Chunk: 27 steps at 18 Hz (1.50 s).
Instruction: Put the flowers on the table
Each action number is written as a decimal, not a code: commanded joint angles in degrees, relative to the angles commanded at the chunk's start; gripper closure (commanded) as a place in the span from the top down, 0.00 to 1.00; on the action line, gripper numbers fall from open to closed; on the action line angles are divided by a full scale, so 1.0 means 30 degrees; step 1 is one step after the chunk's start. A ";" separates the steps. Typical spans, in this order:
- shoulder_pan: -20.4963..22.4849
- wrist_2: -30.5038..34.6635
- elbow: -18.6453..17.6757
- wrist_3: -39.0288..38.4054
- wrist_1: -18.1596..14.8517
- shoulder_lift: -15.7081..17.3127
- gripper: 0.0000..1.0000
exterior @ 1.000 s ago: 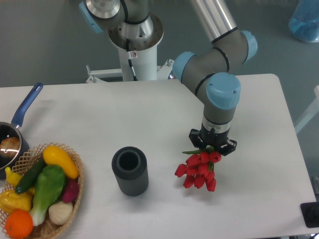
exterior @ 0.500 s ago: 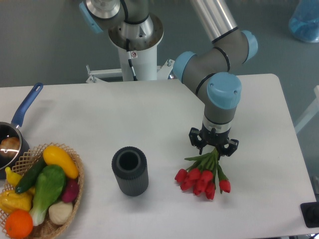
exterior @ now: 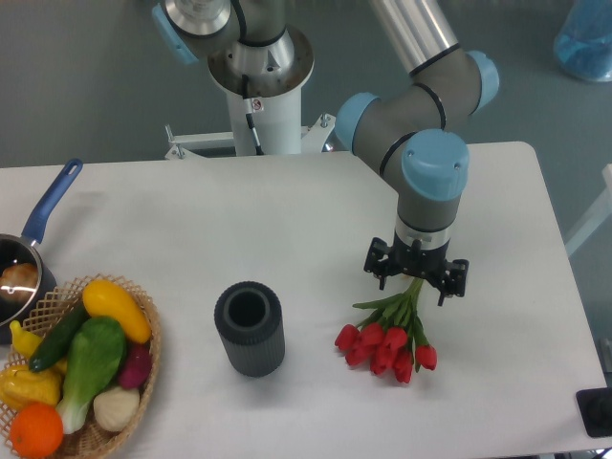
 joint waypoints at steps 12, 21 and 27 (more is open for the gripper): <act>0.1932 -0.0208 0.0415 0.3769 -0.0496 0.2868 1.00; 0.4833 -0.0237 -0.2368 0.7872 -0.1259 0.6561 1.00; 0.5890 -0.0354 -0.2839 0.9984 -0.2225 0.7412 1.00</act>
